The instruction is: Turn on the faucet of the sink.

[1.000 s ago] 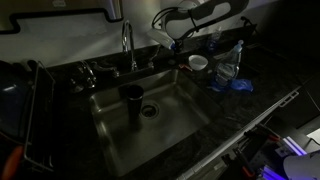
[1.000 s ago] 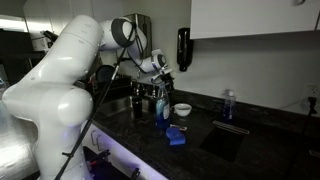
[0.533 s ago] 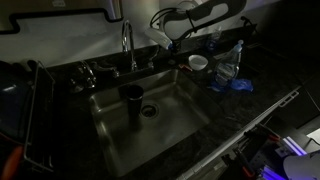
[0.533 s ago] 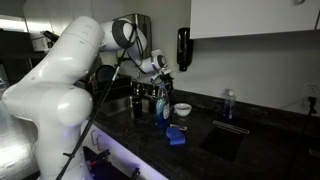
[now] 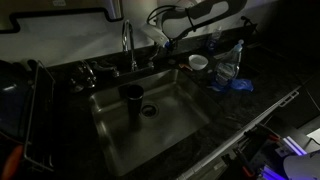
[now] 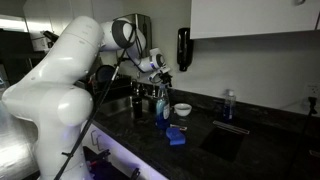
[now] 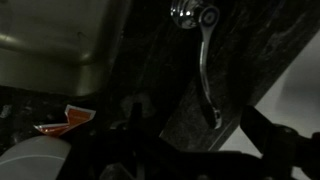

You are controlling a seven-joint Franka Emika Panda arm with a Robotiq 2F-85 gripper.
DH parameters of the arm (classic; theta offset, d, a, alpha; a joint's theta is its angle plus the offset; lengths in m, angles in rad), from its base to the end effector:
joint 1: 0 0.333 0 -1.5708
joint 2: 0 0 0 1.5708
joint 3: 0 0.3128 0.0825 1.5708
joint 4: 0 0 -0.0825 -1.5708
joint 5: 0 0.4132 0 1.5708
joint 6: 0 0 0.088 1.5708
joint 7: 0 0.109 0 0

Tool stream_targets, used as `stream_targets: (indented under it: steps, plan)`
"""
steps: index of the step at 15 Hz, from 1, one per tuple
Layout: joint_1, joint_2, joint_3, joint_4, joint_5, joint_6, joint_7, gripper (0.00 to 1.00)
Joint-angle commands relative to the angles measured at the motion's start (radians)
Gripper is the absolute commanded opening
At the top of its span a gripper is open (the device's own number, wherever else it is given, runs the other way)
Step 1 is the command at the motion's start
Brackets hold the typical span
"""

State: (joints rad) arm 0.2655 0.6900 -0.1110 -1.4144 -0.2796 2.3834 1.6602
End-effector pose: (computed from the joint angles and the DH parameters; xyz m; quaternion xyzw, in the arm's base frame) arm 0.7638 0.1337 0.3050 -0.7823 0.5906 -0.1967 0.0212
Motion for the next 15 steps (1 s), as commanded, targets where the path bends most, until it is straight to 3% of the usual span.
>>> stream_targets:
  steps: [1,15]
  plan:
    - [0.001,0.019,0.007,0.039,0.021,0.073,-0.014,1.0]
    - [0.02,0.099,-0.039,0.068,0.002,0.083,-0.009,1.0]
